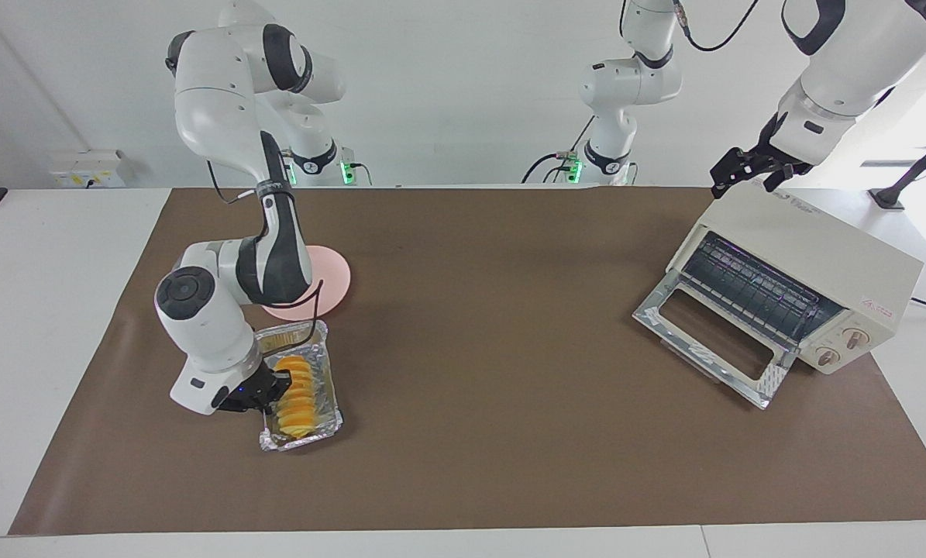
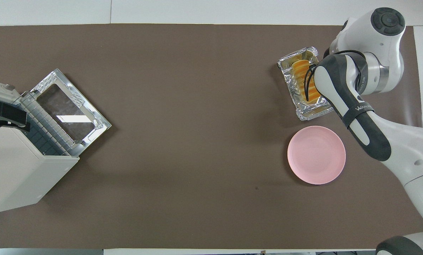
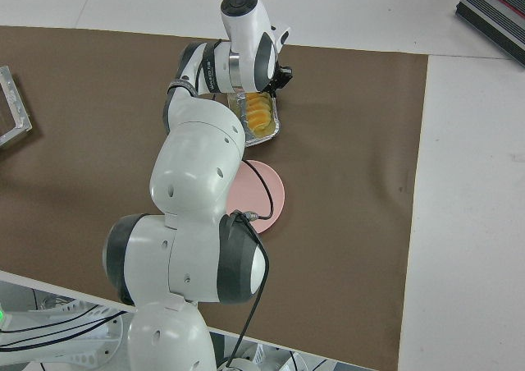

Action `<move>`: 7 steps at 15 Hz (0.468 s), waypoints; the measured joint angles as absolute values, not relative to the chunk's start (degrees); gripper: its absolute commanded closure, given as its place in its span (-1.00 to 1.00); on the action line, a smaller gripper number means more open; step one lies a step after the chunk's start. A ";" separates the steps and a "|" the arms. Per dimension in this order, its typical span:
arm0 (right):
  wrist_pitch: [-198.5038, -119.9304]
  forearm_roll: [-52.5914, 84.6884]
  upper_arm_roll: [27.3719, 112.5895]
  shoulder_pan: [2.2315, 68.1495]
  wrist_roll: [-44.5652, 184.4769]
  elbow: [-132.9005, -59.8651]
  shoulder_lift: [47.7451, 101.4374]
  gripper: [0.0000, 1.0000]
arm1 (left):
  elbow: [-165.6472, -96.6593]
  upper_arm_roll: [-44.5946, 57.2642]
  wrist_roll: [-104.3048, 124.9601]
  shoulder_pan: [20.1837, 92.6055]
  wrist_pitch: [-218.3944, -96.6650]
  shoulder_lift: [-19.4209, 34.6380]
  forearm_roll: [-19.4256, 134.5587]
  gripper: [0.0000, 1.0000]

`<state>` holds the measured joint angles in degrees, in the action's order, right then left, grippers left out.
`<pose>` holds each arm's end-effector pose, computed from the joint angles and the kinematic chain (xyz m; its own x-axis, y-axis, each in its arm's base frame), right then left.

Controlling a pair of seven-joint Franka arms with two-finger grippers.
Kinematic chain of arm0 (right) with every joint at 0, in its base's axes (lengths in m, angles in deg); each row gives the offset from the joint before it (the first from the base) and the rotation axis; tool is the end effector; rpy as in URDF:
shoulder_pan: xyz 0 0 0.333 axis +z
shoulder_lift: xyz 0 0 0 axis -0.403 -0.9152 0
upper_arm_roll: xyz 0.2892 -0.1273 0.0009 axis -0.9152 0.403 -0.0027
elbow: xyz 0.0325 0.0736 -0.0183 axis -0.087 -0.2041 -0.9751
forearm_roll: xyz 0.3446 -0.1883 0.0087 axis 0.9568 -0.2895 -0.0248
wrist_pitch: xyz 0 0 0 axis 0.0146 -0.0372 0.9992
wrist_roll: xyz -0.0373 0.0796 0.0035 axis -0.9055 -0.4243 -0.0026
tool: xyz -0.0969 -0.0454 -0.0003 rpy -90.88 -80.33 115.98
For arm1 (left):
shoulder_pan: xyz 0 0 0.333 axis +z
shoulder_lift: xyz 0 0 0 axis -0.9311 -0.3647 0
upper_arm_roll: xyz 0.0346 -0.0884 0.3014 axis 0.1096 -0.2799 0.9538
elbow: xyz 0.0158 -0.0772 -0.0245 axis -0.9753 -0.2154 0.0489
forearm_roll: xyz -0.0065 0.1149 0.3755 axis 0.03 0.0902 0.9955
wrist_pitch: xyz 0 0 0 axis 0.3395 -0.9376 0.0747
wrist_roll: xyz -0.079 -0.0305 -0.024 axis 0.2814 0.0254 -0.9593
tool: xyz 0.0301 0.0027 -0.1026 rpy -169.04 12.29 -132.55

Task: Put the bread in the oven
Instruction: 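Lower the bread into the foil tray and open the right gripper, then push the foil tray toward the oven with the right gripper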

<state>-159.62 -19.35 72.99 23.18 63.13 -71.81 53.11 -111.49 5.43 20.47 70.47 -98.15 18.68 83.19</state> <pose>0.7281 0.0304 0.3421 0.9403 0.3392 0.0269 0.3380 -0.9403 0.0402 0.5263 -0.0186 0.6242 0.9850 0.0583 -0.1624 0.0552 -0.9982 -0.0235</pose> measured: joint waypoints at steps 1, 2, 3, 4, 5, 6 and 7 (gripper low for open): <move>-156.49 -19.35 72.86 23.35 63.74 -70.38 53.39 1.00 | -111.49 5.43 20.47 70.47 -98.15 18.68 83.19 -1.00; -153.30 -19.35 72.39 23.50 65.03 -68.66 53.59 1.00 | -111.49 5.43 20.47 70.47 -98.15 18.68 83.19 -1.00; -150.38 -19.33 71.63 23.84 66.93 -66.79 53.80 1.00 | -111.49 5.43 20.47 70.47 -98.15 18.68 83.19 -1.00; -147.70 -19.32 70.90 24.67 69.55 -64.92 54.05 1.00 | -111.49 5.43 20.47 70.47 -98.15 18.68 83.19 -1.00; -145.43 -19.09 70.27 26.04 72.91 -63.20 54.43 1.00 | -111.49 5.43 20.47 70.47 -98.15 18.68 83.19 -1.00; -143.86 -18.29 69.83 27.75 76.48 -62.06 54.99 1.00 | -111.49 5.43 20.47 70.47 -98.15 18.68 83.19 -1.00; -143.08 -16.70 69.60 29.72 80.11 -61.48 55.61 1.00 | -111.49 5.43 20.47 70.47 -98.15 18.68 83.19 -1.00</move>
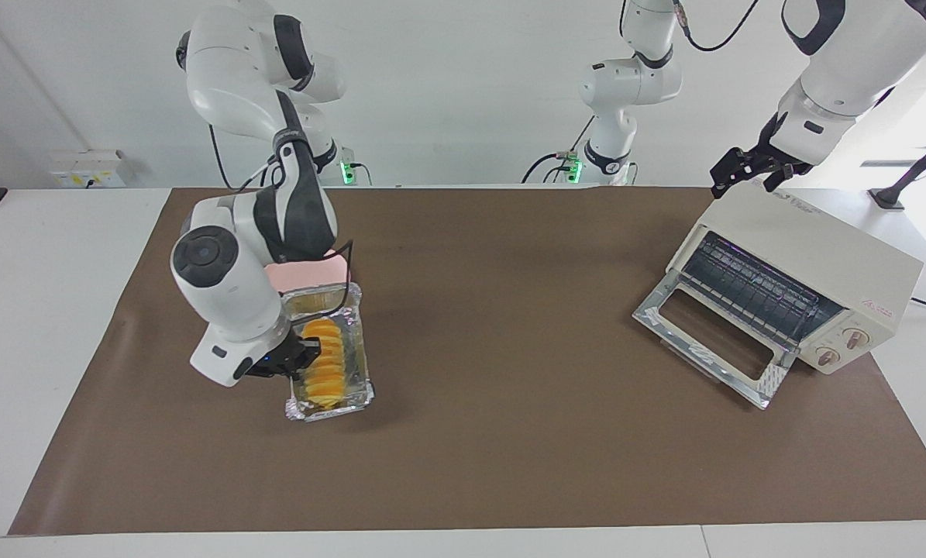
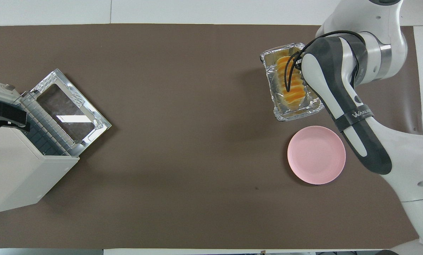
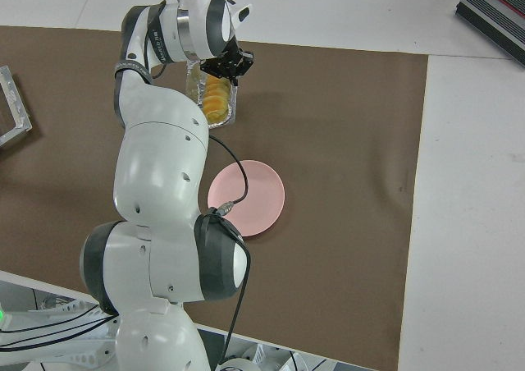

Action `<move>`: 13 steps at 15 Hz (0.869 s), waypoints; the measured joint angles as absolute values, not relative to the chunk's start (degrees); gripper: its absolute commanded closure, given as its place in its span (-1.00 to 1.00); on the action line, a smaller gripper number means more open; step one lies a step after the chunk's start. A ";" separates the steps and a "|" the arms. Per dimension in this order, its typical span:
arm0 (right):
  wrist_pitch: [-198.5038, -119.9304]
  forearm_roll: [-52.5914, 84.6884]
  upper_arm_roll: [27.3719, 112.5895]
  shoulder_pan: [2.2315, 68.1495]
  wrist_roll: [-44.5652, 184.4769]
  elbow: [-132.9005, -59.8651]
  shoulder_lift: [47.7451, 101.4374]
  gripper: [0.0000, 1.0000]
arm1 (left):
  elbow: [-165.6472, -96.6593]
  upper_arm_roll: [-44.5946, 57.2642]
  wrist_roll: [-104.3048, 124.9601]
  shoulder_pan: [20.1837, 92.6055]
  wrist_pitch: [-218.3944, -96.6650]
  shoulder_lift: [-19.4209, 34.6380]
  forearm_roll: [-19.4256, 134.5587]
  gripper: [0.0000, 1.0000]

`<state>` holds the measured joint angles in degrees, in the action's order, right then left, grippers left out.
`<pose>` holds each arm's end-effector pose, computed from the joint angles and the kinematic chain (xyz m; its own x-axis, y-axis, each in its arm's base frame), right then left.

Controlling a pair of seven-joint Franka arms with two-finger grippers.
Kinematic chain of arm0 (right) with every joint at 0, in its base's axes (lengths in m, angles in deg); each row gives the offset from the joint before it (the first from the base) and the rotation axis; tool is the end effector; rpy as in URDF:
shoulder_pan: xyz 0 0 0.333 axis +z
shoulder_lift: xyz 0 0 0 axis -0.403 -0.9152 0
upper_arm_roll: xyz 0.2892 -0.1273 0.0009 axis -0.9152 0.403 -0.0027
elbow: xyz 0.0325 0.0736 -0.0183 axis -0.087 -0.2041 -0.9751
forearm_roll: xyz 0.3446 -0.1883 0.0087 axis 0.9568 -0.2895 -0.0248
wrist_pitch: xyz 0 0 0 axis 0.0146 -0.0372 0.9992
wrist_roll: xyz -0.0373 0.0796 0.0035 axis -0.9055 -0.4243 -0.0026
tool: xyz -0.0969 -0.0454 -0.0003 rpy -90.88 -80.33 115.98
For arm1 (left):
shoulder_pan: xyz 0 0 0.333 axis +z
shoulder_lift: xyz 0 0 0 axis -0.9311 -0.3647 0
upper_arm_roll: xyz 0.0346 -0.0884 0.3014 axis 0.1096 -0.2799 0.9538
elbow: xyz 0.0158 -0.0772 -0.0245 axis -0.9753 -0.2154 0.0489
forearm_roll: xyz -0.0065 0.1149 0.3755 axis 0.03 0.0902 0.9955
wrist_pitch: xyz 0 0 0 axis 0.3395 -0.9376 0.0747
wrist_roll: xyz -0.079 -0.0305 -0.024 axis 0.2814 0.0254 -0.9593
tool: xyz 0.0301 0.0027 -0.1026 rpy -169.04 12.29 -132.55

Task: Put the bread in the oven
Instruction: 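Push the foil tray toward the oven with the right gripper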

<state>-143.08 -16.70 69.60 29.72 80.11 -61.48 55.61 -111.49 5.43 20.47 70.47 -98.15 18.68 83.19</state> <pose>0.7089 0.1425 0.4360 0.9823 0.1855 -0.0266 0.1845 -0.9821 -0.0366 0.5263 -0.0186 0.6242 0.9850 0.0583 -0.1624 0.0552 -0.9982 -0.0235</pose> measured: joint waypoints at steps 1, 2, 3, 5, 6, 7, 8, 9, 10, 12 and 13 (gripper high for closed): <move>-142.99 -15.03 69.44 32.22 84.11 -61.22 56.16 1.00 | -111.49 5.43 20.47 70.47 -98.15 18.68 83.19 -1.00; -143.33 -14.39 69.34 34.95 88.24 -61.20 56.46 1.00 | -111.49 5.43 20.47 70.47 -98.15 18.68 83.19 -1.00; -144.36 -14.22 69.30 37.98 93.16 -61.34 56.47 1.00 | -111.49 5.43 20.47 70.47 -98.15 18.68 83.19 -1.00; -148.01 -14.14 69.30 43.59 102.31 -63.07 56.33 1.00 | -111.49 5.43 20.47 70.47 -98.15 18.68 83.19 -1.00; -150.77 -14.12 69.30 45.80 105.18 -64.84 56.22 1.00 | -111.49 5.43 20.47 70.47 -98.15 18.68 83.19 -1.00; -154.27 -14.10 69.33 47.70 107.36 -67.30 56.09 1.00 | -111.49 5.43 20.47 70.47 -98.15 18.68 83.19 -1.00; -158.23 -14.10 69.34 49.30 109.13 -70.16 55.94 1.00 | -111.49 5.43 20.47 70.47 -98.15 18.68 83.19 -1.00; -162.02 -14.10 69.38 50.49 110.34 -73.02 55.77 1.00 | -111.49 5.43 20.47 70.47 -98.15 18.68 83.19 -1.00; -165.24 -14.10 69.41 51.18 110.76 -75.47 55.64 1.00 | -111.49 5.43 20.47 70.47 -98.15 18.68 83.19 -1.00; -170.49 -14.10 69.42 51.67 110.84 -79.20 55.68 1.00 | -111.49 5.43 20.47 70.47 -98.15 18.68 83.19 -1.00; -172.58 -14.10 69.42 51.71 110.84 -80.56 55.82 1.00 | -111.49 5.43 20.47 70.47 -98.15 18.68 83.19 -1.00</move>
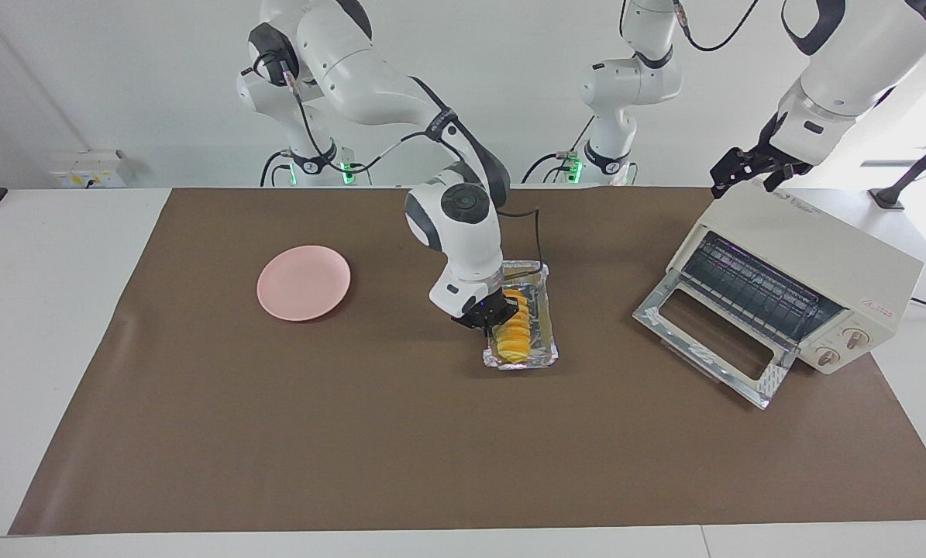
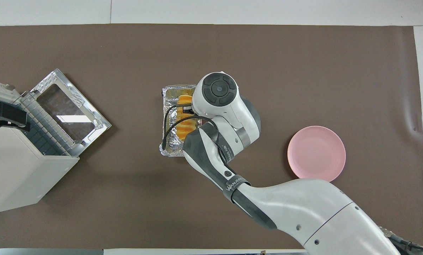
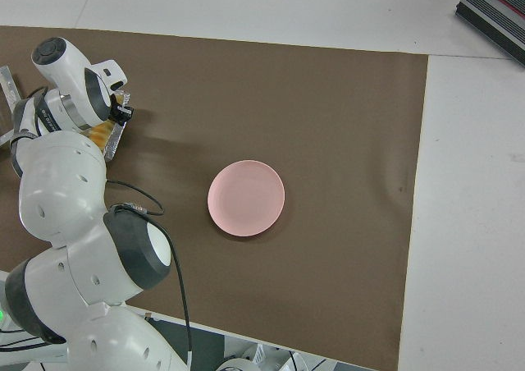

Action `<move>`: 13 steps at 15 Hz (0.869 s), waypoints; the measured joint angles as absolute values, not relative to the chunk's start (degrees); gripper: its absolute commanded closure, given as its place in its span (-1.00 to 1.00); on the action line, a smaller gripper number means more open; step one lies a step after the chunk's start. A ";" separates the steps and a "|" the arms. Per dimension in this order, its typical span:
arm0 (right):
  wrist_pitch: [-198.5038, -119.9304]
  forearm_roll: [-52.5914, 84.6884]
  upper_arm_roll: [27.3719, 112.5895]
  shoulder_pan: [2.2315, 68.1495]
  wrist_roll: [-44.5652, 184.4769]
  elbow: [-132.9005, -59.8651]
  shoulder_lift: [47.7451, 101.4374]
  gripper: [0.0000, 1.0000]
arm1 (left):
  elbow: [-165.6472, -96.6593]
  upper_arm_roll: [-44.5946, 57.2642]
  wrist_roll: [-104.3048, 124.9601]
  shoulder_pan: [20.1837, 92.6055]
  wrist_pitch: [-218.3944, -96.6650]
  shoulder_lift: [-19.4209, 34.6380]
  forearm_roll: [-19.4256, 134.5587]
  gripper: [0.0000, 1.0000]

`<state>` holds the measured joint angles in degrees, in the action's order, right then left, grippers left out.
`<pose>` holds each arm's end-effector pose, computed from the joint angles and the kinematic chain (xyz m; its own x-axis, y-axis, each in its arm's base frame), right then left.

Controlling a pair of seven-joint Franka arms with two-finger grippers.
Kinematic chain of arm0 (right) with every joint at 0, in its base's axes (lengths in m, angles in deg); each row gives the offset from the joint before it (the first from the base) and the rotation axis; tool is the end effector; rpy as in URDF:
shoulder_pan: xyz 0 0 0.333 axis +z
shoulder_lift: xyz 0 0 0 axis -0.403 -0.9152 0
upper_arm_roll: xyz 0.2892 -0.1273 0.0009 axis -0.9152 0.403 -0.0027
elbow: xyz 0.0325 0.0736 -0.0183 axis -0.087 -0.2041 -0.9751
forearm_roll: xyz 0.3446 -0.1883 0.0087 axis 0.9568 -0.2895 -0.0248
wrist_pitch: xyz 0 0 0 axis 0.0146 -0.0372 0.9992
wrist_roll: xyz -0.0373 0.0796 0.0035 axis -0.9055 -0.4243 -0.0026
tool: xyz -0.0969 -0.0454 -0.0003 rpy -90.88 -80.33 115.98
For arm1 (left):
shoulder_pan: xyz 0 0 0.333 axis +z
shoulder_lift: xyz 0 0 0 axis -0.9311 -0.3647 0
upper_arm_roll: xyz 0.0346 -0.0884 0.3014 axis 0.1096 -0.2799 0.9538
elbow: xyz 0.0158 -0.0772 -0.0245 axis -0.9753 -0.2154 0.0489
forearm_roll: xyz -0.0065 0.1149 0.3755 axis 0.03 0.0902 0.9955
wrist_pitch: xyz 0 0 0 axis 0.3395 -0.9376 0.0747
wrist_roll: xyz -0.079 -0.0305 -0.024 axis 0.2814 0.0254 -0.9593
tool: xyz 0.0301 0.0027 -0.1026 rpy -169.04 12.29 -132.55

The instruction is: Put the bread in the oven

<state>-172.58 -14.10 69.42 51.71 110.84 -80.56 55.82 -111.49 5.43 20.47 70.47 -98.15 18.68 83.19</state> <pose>0.5928 0.4065 0.3282 0.9960 0.0103 0.0887 0.0240 -0.9876 -0.1549 0.5263 -0.0186 0.6242 0.9850 0.0583 -0.1624 0.0552 -0.9982 -0.0235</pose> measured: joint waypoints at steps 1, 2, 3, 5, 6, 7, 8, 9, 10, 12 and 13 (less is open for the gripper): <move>-174.14 -14.10 69.42 51.89 110.84 -81.76 56.12 0.41 | -111.49 5.43 20.47 70.47 -98.15 18.68 83.19 -1.00; -175.20 -14.10 69.40 52.19 110.84 -82.76 56.50 -0.99 | -111.49 5.43 20.47 70.47 -98.15 18.68 83.19 -1.00; -175.50 -14.09 69.40 52.52 110.88 -83.34 56.89 -1.00 | -111.49 5.43 20.47 70.47 -98.15 18.68 83.19 -1.00; -174.99 -14.06 69.40 53.12 112.25 -83.74 57.72 -1.00 | -111.49 5.43 20.47 70.47 -98.15 18.68 83.19 -1.00; -173.68 -14.06 69.41 53.42 113.32 -83.67 58.17 -1.00 | -111.49 5.43 20.47 70.47 -98.15 18.68 83.19 -1.00; -171.34 -14.07 69.45 53.55 114.17 -83.28 58.77 -1.00 | -111.49 5.43 20.47 70.47 -98.15 18.68 83.19 -1.00; -168.17 -14.07 69.67 53.43 114.62 -82.56 59.65 -1.00 | -111.49 5.43 20.47 70.47 -98.15 18.68 83.19 -1.00; -164.68 -14.07 70.28 53.02 114.65 -81.67 60.94 -1.00 | -111.49 5.43 20.47 70.47 -98.15 18.68 83.19 -1.00; -161.29 -14.10 70.85 51.82 114.33 -80.88 62.63 -1.00 | -111.49 5.43 20.47 70.47 -98.15 18.68 83.19 -1.00; -154.60 -14.15 71.35 46.82 107.90 -79.99 66.98 -1.00 | -111.50 5.43 20.47 70.47 -98.15 18.68 83.19 -1.00; -151.62 -14.12 71.49 43.46 102.75 -79.90 69.34 -1.00 | -111.49 5.43 20.47 70.47 -98.15 18.68 83.19 -1.00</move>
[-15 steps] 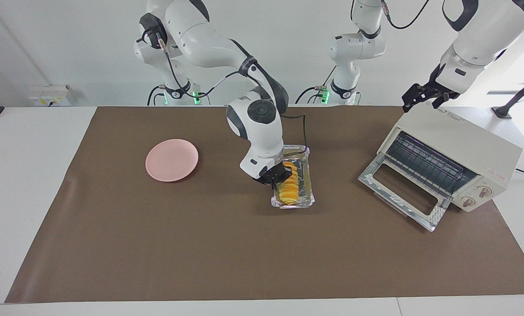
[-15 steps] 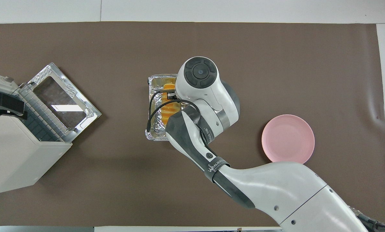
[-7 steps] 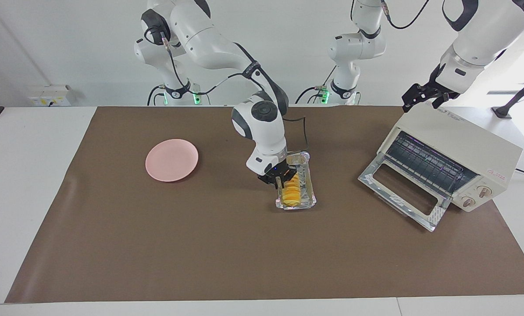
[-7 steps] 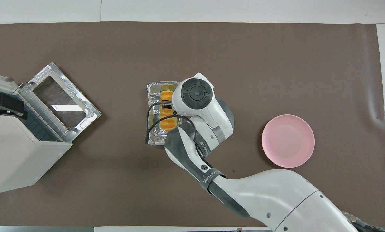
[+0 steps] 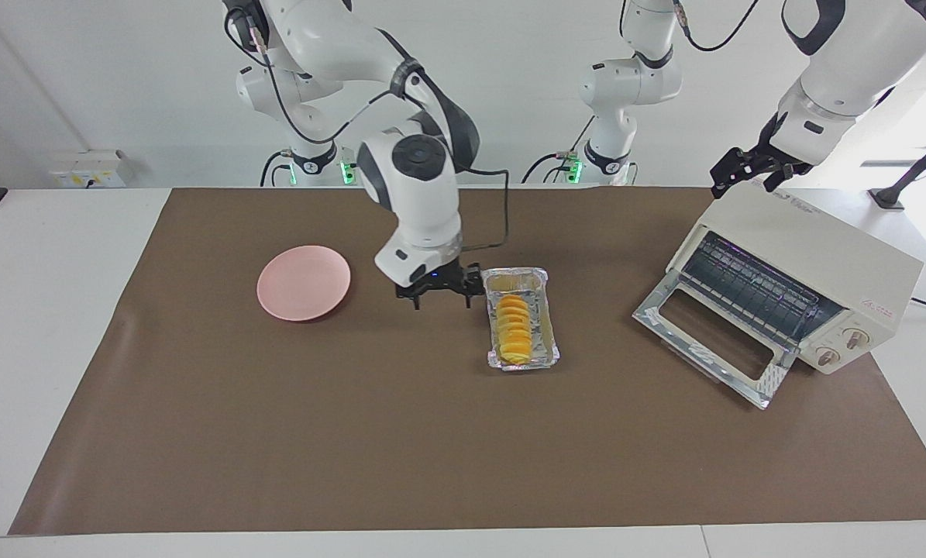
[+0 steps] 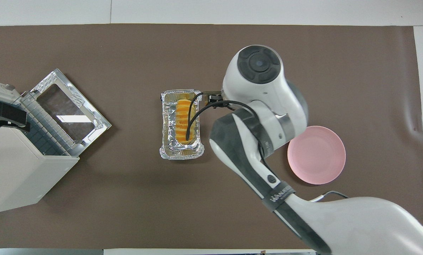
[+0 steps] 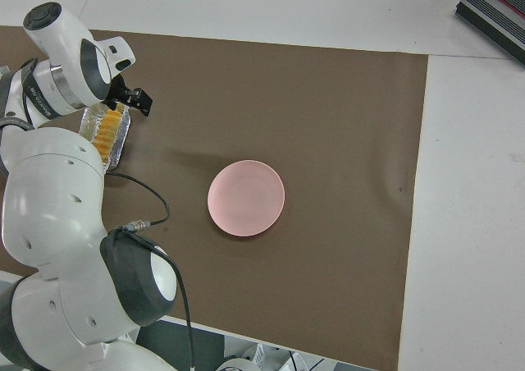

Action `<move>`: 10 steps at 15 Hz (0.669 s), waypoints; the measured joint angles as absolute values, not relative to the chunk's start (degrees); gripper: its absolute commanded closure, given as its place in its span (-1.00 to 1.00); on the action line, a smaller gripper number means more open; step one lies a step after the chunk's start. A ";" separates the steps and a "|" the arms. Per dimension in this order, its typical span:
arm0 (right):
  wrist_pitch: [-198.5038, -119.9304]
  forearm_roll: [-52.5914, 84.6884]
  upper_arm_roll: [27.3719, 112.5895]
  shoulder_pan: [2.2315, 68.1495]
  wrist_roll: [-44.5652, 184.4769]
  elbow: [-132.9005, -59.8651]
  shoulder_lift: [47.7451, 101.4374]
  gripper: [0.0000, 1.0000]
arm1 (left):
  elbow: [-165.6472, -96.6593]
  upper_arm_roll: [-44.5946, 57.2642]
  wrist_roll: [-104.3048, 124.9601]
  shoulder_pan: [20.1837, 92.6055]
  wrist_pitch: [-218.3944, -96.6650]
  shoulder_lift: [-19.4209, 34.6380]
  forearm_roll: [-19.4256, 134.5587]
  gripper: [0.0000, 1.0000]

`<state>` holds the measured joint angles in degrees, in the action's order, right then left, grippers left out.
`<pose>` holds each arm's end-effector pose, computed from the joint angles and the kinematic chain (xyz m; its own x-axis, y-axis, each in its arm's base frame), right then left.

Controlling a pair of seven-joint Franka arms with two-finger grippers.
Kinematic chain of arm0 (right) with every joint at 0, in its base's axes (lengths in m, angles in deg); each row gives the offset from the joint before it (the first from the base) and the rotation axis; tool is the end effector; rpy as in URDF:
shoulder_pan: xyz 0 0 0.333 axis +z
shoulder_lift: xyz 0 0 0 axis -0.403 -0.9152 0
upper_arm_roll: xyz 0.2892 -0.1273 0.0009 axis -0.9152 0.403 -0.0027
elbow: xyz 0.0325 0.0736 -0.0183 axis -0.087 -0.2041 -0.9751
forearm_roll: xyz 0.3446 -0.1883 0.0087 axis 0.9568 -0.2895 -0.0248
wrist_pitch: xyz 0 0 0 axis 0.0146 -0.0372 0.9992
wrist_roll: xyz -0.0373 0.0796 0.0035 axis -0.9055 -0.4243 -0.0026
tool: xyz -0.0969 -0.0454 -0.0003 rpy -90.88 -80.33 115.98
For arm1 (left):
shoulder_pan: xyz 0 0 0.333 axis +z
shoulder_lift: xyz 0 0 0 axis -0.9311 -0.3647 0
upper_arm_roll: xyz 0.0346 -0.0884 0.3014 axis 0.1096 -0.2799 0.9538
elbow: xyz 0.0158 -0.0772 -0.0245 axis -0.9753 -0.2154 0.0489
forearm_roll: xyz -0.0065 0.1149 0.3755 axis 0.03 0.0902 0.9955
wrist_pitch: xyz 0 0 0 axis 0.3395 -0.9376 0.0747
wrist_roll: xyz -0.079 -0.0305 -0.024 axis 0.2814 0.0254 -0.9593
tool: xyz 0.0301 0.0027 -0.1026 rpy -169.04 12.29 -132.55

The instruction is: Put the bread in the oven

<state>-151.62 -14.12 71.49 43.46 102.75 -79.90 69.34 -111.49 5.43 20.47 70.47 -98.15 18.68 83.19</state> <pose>0.6093 0.2803 0.4606 0.9998 0.0022 0.0179 0.0031 -0.9985 -0.0542 0.5263 -0.0186 0.6242 0.9850 0.0583 -0.1624 0.0552 -0.9982 -0.0235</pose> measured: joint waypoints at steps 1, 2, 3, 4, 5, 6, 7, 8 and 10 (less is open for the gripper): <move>-149.13 -14.10 71.60 39.88 97.44 -79.91 71.57 -1.00 | -111.50 5.43 20.47 70.47 -98.15 18.68 83.19 -1.00; -147.08 -14.07 71.66 36.45 92.46 -79.97 73.45 -1.00 | -111.49 5.43 20.47 70.47 -98.15 18.68 83.19 -1.00; -145.31 -14.05 71.69 33.29 87.90 -79.99 74.97 -1.00 | -111.50 5.43 20.47 70.47 -98.15 18.68 83.19 -1.00; -143.89 -14.03 71.71 30.69 84.37 -80.03 76.21 -1.00 | -111.50 5.43 20.47 70.47 -98.15 18.68 83.19 -1.00; -142.24 -14.02 71.71 28.65 81.89 -80.07 77.37 -1.00 | -111.49 5.43 20.47 70.47 -98.15 18.68 83.19 -1.00; -140.21 -14.02 71.70 27.18 80.27 -80.07 78.54 -1.00 | -111.50 5.43 20.47 70.47 -98.15 18.68 83.19 -1.00; -137.78 -14.02 71.69 26.20 79.17 -80.08 79.85 -1.00 | -111.50 5.43 20.47 70.47 -98.15 18.68 83.19 -1.00; -135.11 -14.02 71.67 25.51 78.47 -80.14 81.34 -1.00 | -111.50 5.43 20.47 70.47 -98.15 18.68 83.19 -1.00; -130.47 -14.03 71.66 24.44 77.76 -80.84 84.55 -1.00 | -111.50 5.43 20.47 70.47 -98.15 18.68 83.19 -1.00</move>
